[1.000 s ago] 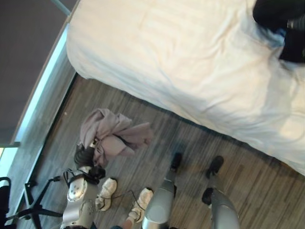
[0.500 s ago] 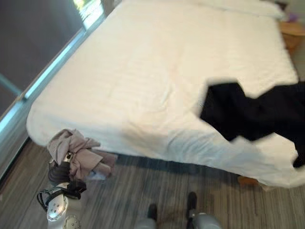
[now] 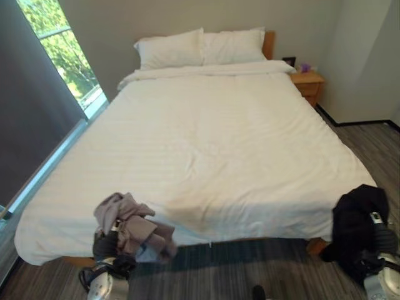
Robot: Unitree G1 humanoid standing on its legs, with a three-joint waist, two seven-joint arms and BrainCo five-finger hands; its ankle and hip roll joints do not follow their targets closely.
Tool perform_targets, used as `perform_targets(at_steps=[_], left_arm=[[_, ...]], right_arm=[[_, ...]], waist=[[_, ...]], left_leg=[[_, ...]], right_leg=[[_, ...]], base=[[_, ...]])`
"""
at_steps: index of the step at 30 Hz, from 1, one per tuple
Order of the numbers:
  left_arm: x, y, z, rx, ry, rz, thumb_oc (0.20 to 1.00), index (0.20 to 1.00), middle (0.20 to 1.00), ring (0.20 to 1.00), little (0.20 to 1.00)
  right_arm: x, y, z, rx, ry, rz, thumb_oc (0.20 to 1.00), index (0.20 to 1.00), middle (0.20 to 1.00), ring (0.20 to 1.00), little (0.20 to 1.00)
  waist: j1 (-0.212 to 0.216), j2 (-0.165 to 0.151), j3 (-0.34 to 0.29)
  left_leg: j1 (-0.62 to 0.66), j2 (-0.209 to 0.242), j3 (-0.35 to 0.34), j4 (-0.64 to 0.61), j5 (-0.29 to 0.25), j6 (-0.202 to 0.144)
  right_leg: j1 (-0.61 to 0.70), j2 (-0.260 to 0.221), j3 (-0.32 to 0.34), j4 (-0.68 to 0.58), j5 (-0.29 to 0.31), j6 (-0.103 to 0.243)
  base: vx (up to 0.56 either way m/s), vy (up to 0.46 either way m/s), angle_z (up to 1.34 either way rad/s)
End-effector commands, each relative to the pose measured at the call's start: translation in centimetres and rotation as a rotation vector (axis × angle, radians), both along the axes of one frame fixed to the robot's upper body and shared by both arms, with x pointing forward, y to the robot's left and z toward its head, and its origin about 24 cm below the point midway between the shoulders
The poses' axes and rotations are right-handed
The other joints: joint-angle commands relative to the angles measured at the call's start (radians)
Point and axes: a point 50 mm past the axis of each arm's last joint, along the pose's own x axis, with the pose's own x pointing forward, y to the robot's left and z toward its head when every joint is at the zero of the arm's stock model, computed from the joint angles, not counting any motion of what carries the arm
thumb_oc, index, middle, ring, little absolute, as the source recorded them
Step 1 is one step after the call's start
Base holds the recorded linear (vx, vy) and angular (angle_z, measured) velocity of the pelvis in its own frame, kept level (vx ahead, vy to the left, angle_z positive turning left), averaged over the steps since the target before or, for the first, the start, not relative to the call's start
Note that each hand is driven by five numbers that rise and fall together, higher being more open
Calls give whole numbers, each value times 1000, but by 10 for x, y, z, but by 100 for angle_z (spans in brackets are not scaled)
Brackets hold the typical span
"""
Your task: Pick up bed clothes into laundry basket.
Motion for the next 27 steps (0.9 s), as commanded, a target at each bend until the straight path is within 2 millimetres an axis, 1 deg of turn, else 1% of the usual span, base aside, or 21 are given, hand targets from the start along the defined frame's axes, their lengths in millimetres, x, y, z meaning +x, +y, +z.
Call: perform_targets(at_steps=[1, 2, 3, 5, 8, 11, 13, 14, 15, 16, 17, 18, 19, 20, 21, 23, 24, 25, 26, 27], left_arm=[[23, 4, 34, 106, -161, -83, 200, 200, 200, 200, 200], [24, -1, 34, 94, -169, -108, 200, 200, 200, 200, 200], [24, 9, 48, 250, -168, -83, 200, 200, 200, 200, 200], [24, 10, 46, 240, -165, -66, 200, 200, 200, 200, 200], [25, 9, 41, 225, -145, -62, 200, 200, 200, 200, 200], [32, 13, 45, 264, -145, -73, 200, 200, 200, 200, 200], [38, 15, 50, 291, -153, -85, 200, 200, 200, 200, 200], [43, 17, 57, 321, -175, -88, 200, 200, 200, 200, 200], [47, 17, 64, 339, -202, -87, 200, 200, 200, 200, 200], [57, 13, 76, 350, -271, -80, 200, 200, 200, 200, 200], [58, 13, 77, 350, -273, -80, 200, 200, 200, 200, 200], [61, 9, 83, 334, -320, -65, 200, 200, 200, 200, 200], [63, 6, 89, 311, -359, -55, 200, 200, 200, 200, 200], [63, 6, 89, 312, -359, -55, 200, 200, 200, 200, 200], [62, 7, 90, 285, -384, -25, 200, 200, 200, 200, 200], [61, 11, 91, 316, -375, -22, 200, 200, 200, 200, 200], [64, 12, 92, 326, -373, -22, 200, 200, 200, 200, 200], [69, 12, 94, 330, -378, -30, 200, 200, 200, 200, 200], [75, 11, 101, 345, -405, -45, 200, 200, 200, 200, 200], [79, 10, 107, 348, -436, -55, 200, 200, 200, 200, 200]], right_arm=[[37, 7, 42, -27, -258, 85, 200, 200, 200, 200, 200], [39, 11, 41, -38, -245, 123, 200, 200, 200, 200, 200], [62, 41, 37, -83, -185, 234, 200, 200, 200, 200, 200], [64, 40, 38, -100, -190, 217, 200, 200, 200, 200, 200], [62, 40, 40, -86, -208, 206, 200, 200, 200, 200, 200], [61, 36, 45, -87, -233, 188, 200, 200, 200, 200, 200], [61, 33, 47, -95, -239, 181, 200, 200, 200, 200, 200], [59, 29, 50, -119, -240, 176, 200, 200, 200, 200, 200], [58, 25, 53, -138, -248, 171, 200, 200, 200, 200, 200], [61, 18, 61, -171, -267, 149, 200, 200, 200, 200, 200], [61, 17, 61, -171, -269, 148, 200, 200, 200, 200, 200], [67, 15, 64, -204, -266, 136, 200, 200, 200, 200, 200], [71, 15, 66, -209, -273, 135, 200, 200, 200, 200, 200], [71, 15, 66, -209, -273, 135, 200, 200, 200, 200, 200], [71, 17, 69, -178, -310, 145, 200, 200, 200, 200, 200], [67, 13, 72, -204, -318, 133, 200, 200, 200, 200, 200], [65, 10, 73, -208, -318, 117, 200, 200, 200, 200, 200], [64, 6, 72, -213, -308, 106, 200, 200, 200, 200, 200], [61, -2, 72, -213, -307, 64, 200, 200, 200, 200, 200], [55, -10, 70, -212, -299, 21, 200, 200, 200, 200, 200]], waist=[[-7, -1, 35], [-8, 1, 38], [67, -29, 30], [69, -27, 29], [62, -22, 30], [43, -16, 46], [21, -14, 58], [7, -14, 76], [-4, -19, 97], [4, -18, 143], [4, -18, 142], [21, -21, 153], [33, -31, 154], [34, -32, 153], [41, -41, 147], [37, -37, 136], [28, -35, 130], [18, -33, 128], [-1, -25, 129], [-12, -18, 127]], left_leg=[[-9, 11, -40, 25, -8, 4], [-6, 12, -39, 28, -8, 3], [-139, 76, 16, 104, 46, -31], [-131, 79, 26, 83, 55, -33], [-127, 86, 36, 67, 71, -40], [-135, 100, 42, 79, 76, -47], [-138, 112, 52, 122, 57, -50], [-145, 127, 66, 183, 35, -54], [-175, 144, 68, 278, 26, -57], [-250, 140, -21, 406, 71, -68], [-256, 140, -22, 406, 75, -68], [-266, 94, -135, 422, 84, -70], [-272, 56, -204, 428, 72, -63], [-273, 56, -204, 427, 72, -63], [-242, -1, -291, 385, 26, -44], [-199, -15, -333, 334, -3, -42], [-181, -45, -363, 320, -32, -31], [-167, -79, -372, 303, -81, -8], [-150, -90, -341, 263, -103, 6], [-136, -83, -294, 216, -93, 16]], right_leg=[[81, -89, -6, 55, -107, 84], [87, -90, -8, 55, -108, 83], [128, -107, -177, 113, -180, 57], [121, -108, -183, 111, -170, 63], [111, -101, -180, 113, -170, 65], [88, -85, -149, 123, -175, 58], [75, -73, -112, 136, -182, 49], [63, -63, -77, 152, -189, 40], [56, -56, -52, 161, -196, 30], [31, -34, -5, 178, -200, 7], [25, -35, -5, 178, -196, 6], [12, -26, 40, 180, -190, 3], [-5, -25, 78, 178, -178, 5], [-7, -25, 78, 178, -178, 5], [-24, 7, 175, 168, -153, 21], [-31, 32, 247, 153, -146, 37], [-50, 42, 288, 155, -135, 44], [-72, 50, 329, 164, -117, 53], [-88, 57, 352, 160, -94, 64], [-102, 53, 358, 146, -73, 71]], base=[[26, -9, 8], [18, -9, 5], [-16, 6, 4], [-22, 13, -10], [-6, -36, -7], [-30, -100, 10], [7, -134, -10], [-14, -182, -21], [-107, -177, -41], [-111, -123, -46], [-81, -27, -86], [0, 15, -136], [11, 16, -184], [91, -15, -218], [115, 9, -164], [105, 58, -162], [45, 88, -200], [-16, 116, -169], [-92, 152, -185], [-140, 219, -174]])
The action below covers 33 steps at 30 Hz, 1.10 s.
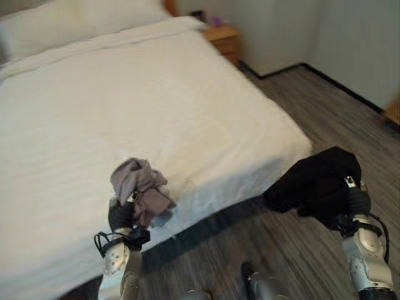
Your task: Pick up bed clothes into laundry basket.
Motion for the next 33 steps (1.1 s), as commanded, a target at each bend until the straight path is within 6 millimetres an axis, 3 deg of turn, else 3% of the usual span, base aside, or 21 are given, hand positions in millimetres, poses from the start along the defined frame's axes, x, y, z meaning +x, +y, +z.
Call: perform_targets(at_steps=[1, 3, 5, 6, 7, 8, 9, 10, 12, 13, 14, 15, 16, 23, 24, 27, 28, 31, 33], left_arm=[[13, 11, 50, 139, -225, -9, 200, 200, 200, 200, 200], [15, 13, 62, 168, -269, -1, 200, 200, 200, 200, 200], [11, 25, 66, 207, -269, 55, 200, 200, 200, 200, 200], [9, 29, 65, 218, -259, 68, 200, 200, 200, 200, 200], [6, 32, 62, 221, -235, 79, 200, 200, 200, 200, 200], [2, 35, 57, 219, -214, 93, 200, 200, 200, 200, 200], [2, 35, 57, 219, -214, 93, 200, 200, 200, 200, 200], [-8, 41, 45, 193, -166, 124, 200, 200, 200, 200, 200], [-9, 43, 41, 183, -153, 129, 200, 200, 200, 200, 200], [-14, 44, 32, 157, -118, 149, 200, 200, 200, 200, 200], [-14, 44, 33, 158, -118, 149, 200, 200, 200, 200, 200], [-17, 45, 30, 154, -108, 153, 200, 200, 200, 200, 200], [-23, 49, 30, 158, -105, 172, 200, 200, 200, 200, 200], [-21, 49, 32, 178, -105, 166, 200, 200, 200, 200, 200], [-18, 46, 34, 179, -112, 143, 200, 200, 200, 200, 200], [-18, 46, 33, 190, -109, 140, 200, 200, 200, 200, 200], [-22, 53, 34, 233, -90, 174, 200, 200, 200, 200, 200], [-30, 60, 33, 252, -72, 215, 200, 200, 200, 200, 200], [-38, 66, 32, 276, -51, 250, 200, 200, 200, 200, 200]], right_arm=[[-10, -22, 21, -62, -115, -101, 200, 200, 200, 200, 200], [-17, -29, 12, -32, -93, -169, 200, 200, 200, 200, 200], [-22, -23, 3, 0, -74, -171, 200, 200, 200, 200, 200], [-22, -20, 1, -9, -61, -159, 200, 200, 200, 200, 200], [-21, -16, -1, -10, -53, -155, 200, 200, 200, 200, 200], [-19, -13, -3, -1, -45, -150, 200, 200, 200, 200, 200], [-19, -13, -3, 0, -45, -150, 200, 200, 200, 200, 200], [-17, -6, -5, 20, -48, -125, 200, 200, 200, 200, 200], [-16, -7, -5, 16, -38, -122, 200, 200, 200, 200, 200], [-6, 0, 3, 7, -76, -104, 200, 200, 200, 200, 200], [-6, 0, 3, 7, -76, -104, 200, 200, 200, 200, 200], [0, 4, 8, -5, -98, -83, 200, 200, 200, 200, 200], [5, 10, 14, -2, -121, -41, 200, 200, 200, 200, 200], [6, 14, 17, -22, -120, 24, 200, 200, 200, 200, 200], [5, 10, 20, -19, -130, 16, 200, 200, 200, 200, 200], [5, 8, 20, -19, -130, 13, 200, 200, 200, 200, 200], [3, 6, 28, -11, -177, 17, 200, 200, 200, 200, 200], [-6, -1, 29, -38, -171, -3, 200, 200, 200, 200, 200], [-15, -13, 30, -78, -160, -58, 200, 200, 200, 200, 200]], waist=[[-54, 43, -34], [-77, 26, -27], [-84, 2, -11], [-63, 3, 1], [-23, 13, 16], [-7, 25, 22], [-10, 23, 23], [5, 35, 16], [12, 35, 7], [64, 34, -33], [63, 34, -33], [90, 26, -45], [107, 10, -62], [105, 0, -67], [106, -6, -47], [103, -5, -39], [113, -5, -19], [113, -17, -21], [116, -16, -27]], left_leg=[[2, 58, 108, -49, 46, -40], [2, 43, 154, -99, 62, -24], [-10, 31, 201, -109, 72, -6], [-20, 41, 229, -101, 78, -5], [-33, 66, 279, -88, 86, -9], [-40, 83, 307, -80, 95, -13], [-42, 81, 305, -80, 99, -13], [-41, 104, 349, -91, 115, -8], [-41, 103, 358, -92, 121, -5], [-45, 111, 395, -75, 107, -5], [-49, 111, 395, -75, 112, -4], [-51, 113, 421, -68, 106, -11], [-51, 122, 452, -74, 114, -23], [-58, 175, 433, -40, 142, -71], [-97, 194, 410, 58, 157, -86], [-127, 200, 383, 124, 168, -98], [-176, 179, 299, 219, 224, -123], [-207, 153, 274, 157, 213, -120], [-225, 128, 261, 44, 213, -109]], right_leg=[[56, -88, -74, -98, 41, 101], [1, -86, -46, -128, 108, 134], [-41, -81, -51, -144, 173, 162], [-54, -94, -140, -127, 127, 160], [-45, -147, -319, -78, 70, 131], [-23, -186, -432, -29, 24, 106], [-24, -189, -434, -27, 25, 105], [37, -221, -474, 61, -30, 86], [55, -220, -427, 89, -40, 85], [147, -293, -515, 75, -59, 93], [147, -292, -516, 66, -50, 93], [183, -312, -589, 33, -50, 102], [178, -297, -639, -18, -48, 110], [217, -221, -593, -86, -89, 65], [238, -213, -597, -88, -101, 43], [252, -204, -601, -90, -107, 32], [280, -198, -578, -103, -110, 16], [294, -193, -568, -134, -102, 22], [300, -169, -542, -162, -94, 31]], base=[[-190, 235, -170], [-232, 209, -114], [-294, 94, -111], [-359, 25, -106], [-312, 30, -121], [-227, 10, -132], [-236, 39, -170], [-188, 16, -131], [-146, -15, -86], [-77, -43, -57], [-86, -85, -52], [-65, -167, -86], [-50, -172, -75], [17, -220, -11], [-17, -234, 19], [12, -130, 16], [54, -54, -6], [92, -49, -15], [106, 6, -32]])
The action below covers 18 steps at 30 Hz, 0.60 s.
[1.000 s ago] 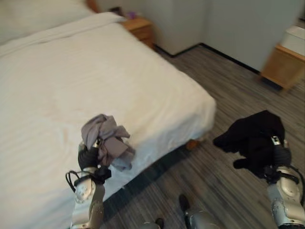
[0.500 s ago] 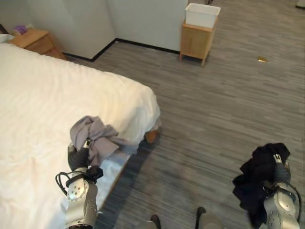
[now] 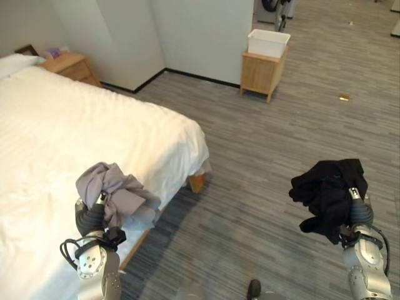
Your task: Pick up bed clothes into laundry basket.
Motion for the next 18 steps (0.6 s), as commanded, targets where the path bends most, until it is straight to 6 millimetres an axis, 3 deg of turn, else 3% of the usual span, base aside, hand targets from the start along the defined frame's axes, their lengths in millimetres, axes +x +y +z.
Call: perform_targets(at_steps=[1, 5, 9, 13, 18], left_arm=[[-1, 24, 47, 220, -126, 32, 200, 200, 200, 200, 200], [6, 20, 48, 217, -138, 18, 200, 200, 200, 200, 200], [16, 7, 47, 187, -161, -41, 200, 200, 200, 200, 200], [15, 0, 34, 144, -121, -55, 200, 200, 200, 200, 200], [10, 5, 30, 143, -97, -24, 200, 200, 200, 200, 200]], right_arm=[[2, -14, 43, -121, -187, -23, 200, 200, 200, 200, 200], [-3, -19, 32, -113, -141, -76, 200, 200, 200, 200, 200], [-3, -16, 20, -47, -121, -96, 200, 200, 200, 200, 200], [10, 1, 23, -34, -142, -15, 200, 200, 200, 200, 200], [21, 6, 34, -46, -182, 13, 200, 200, 200, 200, 200]], waist=[[-7, -23, -24], [-35, -11, -37], [-63, -7, -71], [-61, -8, -85], [-55, -10, -95]], left_leg=[[-80, -39, 21, -37, 102, 29], [-21, -44, 24, -159, 134, 39], [57, -52, 55, -237, 113, 64], [92, -57, 82, -245, 95, 75], [92, -69, 94, -214, 62, 88]], right_leg=[[112, 16, -48, -48, -77, 63], [92, 43, -22, -56, -71, 65], [83, 41, 4, -60, -66, 71], [91, 28, 21, -67, -61, 78], [88, 14, 40, -54, -58, 88]], base=[[65, 35, -48], [33, 46, -71], [87, 94, -42], [74, 71, -32], [38, 71, -15]])
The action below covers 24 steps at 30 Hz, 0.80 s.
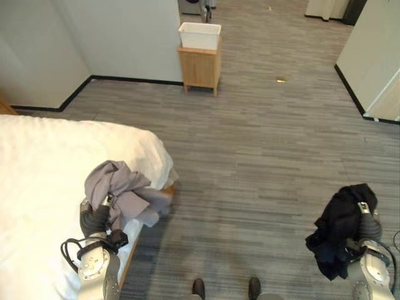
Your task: Pick up bed clothes into laundry basket.
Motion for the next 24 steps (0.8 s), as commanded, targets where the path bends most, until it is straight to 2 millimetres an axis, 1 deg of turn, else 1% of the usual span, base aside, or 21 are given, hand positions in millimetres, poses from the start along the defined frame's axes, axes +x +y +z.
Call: perform_targets(at_steps=[1, 4, 7, 10, 11, 13, 14, 15, 16, 17, 19, 20, 21, 22, 23, 24], left_arm=[[5, 15, 36, 127, -142, 30, 200, 200, 200, 200, 200], [2, 17, 41, 152, -151, 41, 200, 200, 200, 200, 200], [4, 22, 51, 174, -186, 68, 200, 200, 200, 200, 200], [7, 22, 51, 174, -187, 71, 200, 200, 200, 200, 200], [5, 24, 49, 173, -181, 87, 200, 200, 200, 200, 200], [5, 27, 52, 180, -186, 105, 200, 200, 200, 200, 200], [6, 28, 55, 184, -196, 110, 200, 200, 200, 200, 200], [7, 28, 55, 180, -201, 113, 200, 200, 200, 200, 200], [10, 27, 55, 174, -201, 107, 200, 200, 200, 200, 200], [15, 23, 56, 161, -215, 92, 200, 200, 200, 200, 200], [24, 16, 58, 139, -238, 59, 200, 200, 200, 200, 200], [26, 13, 59, 135, -242, 44, 200, 200, 200, 200, 200], [28, 12, 58, 136, -240, 34, 200, 200, 200, 200, 200], [30, 10, 59, 137, -239, 26, 200, 200, 200, 200, 200], [31, 10, 59, 136, -240, 30, 200, 200, 200, 200, 200], [31, 10, 58, 132, -242, 28, 200, 200, 200, 200, 200]], right_arm=[[27, -9, 55, -89, -260, 9, 200, 200, 200, 200, 200], [26, -11, 54, -87, -257, -8, 200, 200, 200, 200, 200], [27, -11, 54, -79, -259, -23, 200, 200, 200, 200, 200], [28, -9, 49, -61, -246, -27, 200, 200, 200, 200, 200], [29, -7, 50, -56, -254, -23, 200, 200, 200, 200, 200], [32, 0, 52, -69, -261, 1, 200, 200, 200, 200, 200], [34, 2, 55, -85, -265, 16, 200, 200, 200, 200, 200], [35, 5, 56, -96, -265, 31, 200, 200, 200, 200, 200], [37, 9, 57, -94, -265, 47, 200, 200, 200, 200, 200], [36, 10, 55, -86, -263, 44, 200, 200, 200, 200, 200], [35, 9, 54, -73, -264, 30, 200, 200, 200, 200, 200], [34, 8, 53, -69, -260, 22, 200, 200, 200, 200, 200], [33, 7, 52, -62, -259, 11, 200, 200, 200, 200, 200], [32, 6, 51, -58, -254, 3, 200, 200, 200, 200, 200], [32, 5, 50, -58, -252, -7, 200, 200, 200, 200, 200], [33, 5, 50, -61, -250, -5, 200, 200, 200, 200, 200]], waist=[[16, 12, -54], [17, 14, -58], [26, 25, -53], [33, 29, -55], [36, 30, -53], [45, 41, -37], [47, 46, -24], [52, 51, -12], [43, 54, 7], [22, 60, 31], [-6, 66, 53], [-15, 66, 58], [-24, 68, 59], [-28, 62, 58], [-35, 60, 57], [-38, 61, 56]], left_leg=[[-55, -19, -16, 79, -74, 4], [-48, -27, -12, 82, -88, 12], [-63, -40, -15, 94, -94, 22], [-57, -54, -23, 85, -97, 32], [-52, -57, -20, 80, -99, 37], [-45, -59, -8, 71, -100, 46], [-40, -62, -3, 70, -104, 52], [-29, -65, 7, 68, -111, 58], [-10, -61, 14, 58, -113, 59], [8, -51, 9, 49, -112, 57], [33, -42, -2, 35, -121, 48], [43, -43, -2, 27, -125, 43], [56, -39, -6, 14, -128, 37], [65, -41, -8, 8, -134, 27], [86, -31, -8, 5, -149, 13], [92, -24, -7, 5, -156, 4]], right_leg=[[25, 3, -32, 64, -131, 8], [29, -9, -29, 71, -133, 15], [2, -34, -25, 103, -132, 30], [-4, -46, -29, 121, -137, 38], [-10, -54, -39, 134, -125, 43], [-50, -69, -58, 229, -130, 55], [-91, -87, -71, 308, -105, 65], [-127, -114, -102, 380, -67, 74], [-174, -118, -114, 439, -38, 77], [-234, -87, -100, 459, -39, 73], [-299, -44, -93, 409, -68, 56], [-311, -48, -96, 375, -68, 52], [-307, -50, -102, 322, -58, 49], [-307, -56, -108, 266, -48, 51], [-317, -60, -136, 157, -2, 61], [-322, -65, -144, 131, 10, 66]], base=[[52, 90, -14], [62, 84, -1], [20, 137, -1], [30, 68, 0], [55, 95, 4], [28, 122, -1], [14, 141, -6], [18, 133, -4], [84, 101, -3], [127, 21, -7], [193, -67, -21], [246, -101, -27], [272, -121, -6], [358, -169, 16], [347, -171, 30], [382, -186, 38]])
